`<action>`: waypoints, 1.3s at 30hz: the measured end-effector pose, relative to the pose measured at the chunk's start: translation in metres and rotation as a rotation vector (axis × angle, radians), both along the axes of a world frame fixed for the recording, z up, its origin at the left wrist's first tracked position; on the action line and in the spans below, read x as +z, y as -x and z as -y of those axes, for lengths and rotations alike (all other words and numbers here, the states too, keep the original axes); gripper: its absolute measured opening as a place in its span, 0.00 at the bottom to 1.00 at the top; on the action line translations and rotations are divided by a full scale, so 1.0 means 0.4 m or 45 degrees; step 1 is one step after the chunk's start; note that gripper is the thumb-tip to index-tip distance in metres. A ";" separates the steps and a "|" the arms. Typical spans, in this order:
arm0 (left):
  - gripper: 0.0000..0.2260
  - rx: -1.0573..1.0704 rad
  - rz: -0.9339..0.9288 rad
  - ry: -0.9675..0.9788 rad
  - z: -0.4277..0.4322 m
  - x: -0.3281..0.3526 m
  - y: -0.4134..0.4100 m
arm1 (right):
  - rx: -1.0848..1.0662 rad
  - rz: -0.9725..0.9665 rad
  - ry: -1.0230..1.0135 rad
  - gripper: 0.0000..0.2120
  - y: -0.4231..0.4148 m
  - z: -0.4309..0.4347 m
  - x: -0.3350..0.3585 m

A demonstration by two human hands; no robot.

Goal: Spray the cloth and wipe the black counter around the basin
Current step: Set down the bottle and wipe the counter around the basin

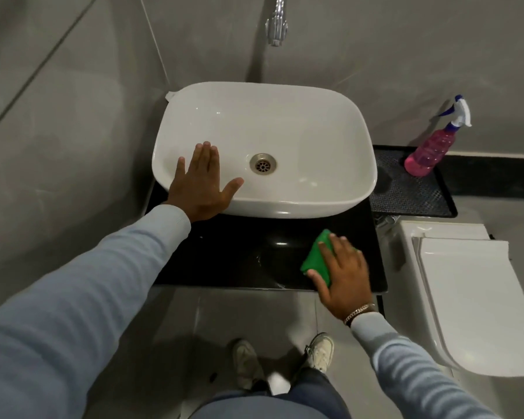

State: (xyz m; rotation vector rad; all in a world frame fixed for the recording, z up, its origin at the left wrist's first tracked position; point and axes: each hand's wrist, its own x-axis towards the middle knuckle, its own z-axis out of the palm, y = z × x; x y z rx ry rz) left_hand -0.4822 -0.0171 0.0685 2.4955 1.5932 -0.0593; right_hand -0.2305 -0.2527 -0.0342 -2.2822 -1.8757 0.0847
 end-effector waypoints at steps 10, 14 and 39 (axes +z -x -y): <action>0.40 0.032 -0.023 0.053 0.002 0.012 -0.012 | -0.354 -0.272 0.039 0.32 0.331 -0.196 0.021; 0.39 0.002 0.019 0.096 -0.002 0.021 0.000 | 0.267 -0.187 0.086 0.29 0.344 -0.159 0.012; 0.38 -0.029 0.069 0.091 -0.023 0.017 0.016 | 0.392 -0.284 0.168 0.28 0.491 -0.241 0.011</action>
